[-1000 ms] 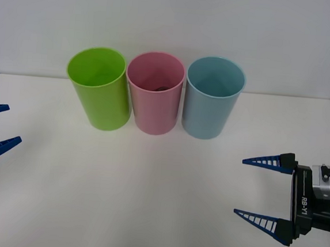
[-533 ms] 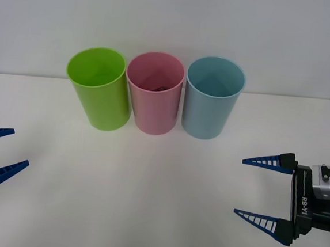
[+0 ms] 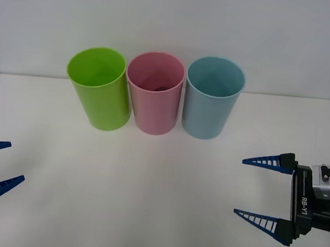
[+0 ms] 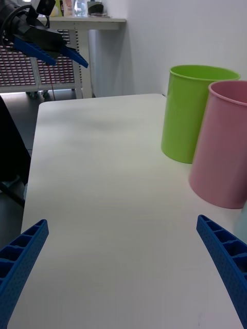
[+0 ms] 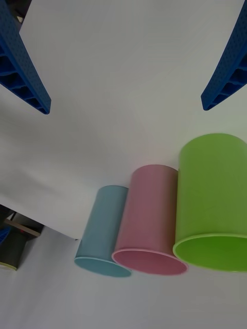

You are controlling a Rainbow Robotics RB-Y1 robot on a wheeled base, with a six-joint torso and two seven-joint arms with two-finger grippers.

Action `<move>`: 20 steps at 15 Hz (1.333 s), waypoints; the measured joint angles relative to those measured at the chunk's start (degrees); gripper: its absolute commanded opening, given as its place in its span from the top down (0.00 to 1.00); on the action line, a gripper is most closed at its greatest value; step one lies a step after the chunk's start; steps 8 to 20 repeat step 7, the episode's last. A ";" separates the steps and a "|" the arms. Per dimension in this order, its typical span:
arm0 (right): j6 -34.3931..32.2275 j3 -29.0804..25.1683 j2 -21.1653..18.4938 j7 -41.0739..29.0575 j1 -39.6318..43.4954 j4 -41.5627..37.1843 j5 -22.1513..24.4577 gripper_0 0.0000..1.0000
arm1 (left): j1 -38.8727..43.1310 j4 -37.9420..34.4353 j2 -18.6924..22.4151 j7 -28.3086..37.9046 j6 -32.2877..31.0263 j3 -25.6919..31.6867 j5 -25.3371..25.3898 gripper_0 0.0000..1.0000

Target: Put cans in the blue bin and PET bottles in the pink bin and trash in the green bin.

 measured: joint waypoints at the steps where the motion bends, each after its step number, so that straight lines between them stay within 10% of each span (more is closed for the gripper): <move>1: 0.00 0.00 0.00 0.00 0.00 0.00 0.00 0.00 | 0.06 0.00 0.00 -0.16 0.10 0.00 0.02 0.00; 20: 0.00 0.00 0.00 0.00 0.00 0.00 0.00 0.00 | 0.08 0.00 0.00 -0.20 0.13 0.00 0.03 0.00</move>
